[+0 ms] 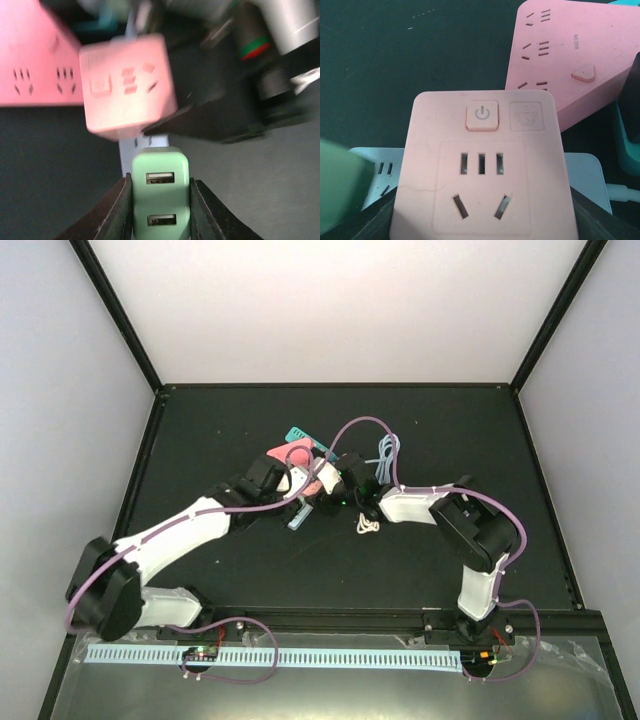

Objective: Pull the plug off the socket

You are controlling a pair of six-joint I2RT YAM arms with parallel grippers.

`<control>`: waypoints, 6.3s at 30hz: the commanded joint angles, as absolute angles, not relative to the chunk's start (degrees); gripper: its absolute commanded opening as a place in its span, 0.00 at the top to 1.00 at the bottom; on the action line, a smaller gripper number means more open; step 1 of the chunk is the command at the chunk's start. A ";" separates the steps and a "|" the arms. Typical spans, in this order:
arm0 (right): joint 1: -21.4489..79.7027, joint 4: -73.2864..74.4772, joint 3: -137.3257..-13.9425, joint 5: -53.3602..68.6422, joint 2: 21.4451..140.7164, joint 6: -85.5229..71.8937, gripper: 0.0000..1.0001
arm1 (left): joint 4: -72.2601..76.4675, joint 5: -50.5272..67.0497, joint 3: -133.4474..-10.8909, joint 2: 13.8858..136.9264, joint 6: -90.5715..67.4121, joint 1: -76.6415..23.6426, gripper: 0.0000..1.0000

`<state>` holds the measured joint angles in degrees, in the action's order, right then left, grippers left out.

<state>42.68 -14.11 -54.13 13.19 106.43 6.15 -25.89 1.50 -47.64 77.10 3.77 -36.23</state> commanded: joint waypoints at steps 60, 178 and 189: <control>41.66 -3.25 -53.68 7.83 110.43 10.17 0.98 | -43.33 41.65 -102.88 127.22 6.65 16.33 0.91; 41.57 7.20 -52.48 22.25 104.89 11.63 0.99 | -23.20 8.22 -46.19 90.55 78.80 -33.89 0.57; 41.52 7.22 -53.54 23.49 101.47 12.07 0.99 | -26.70 5.40 -47.20 94.29 77.61 -34.92 0.64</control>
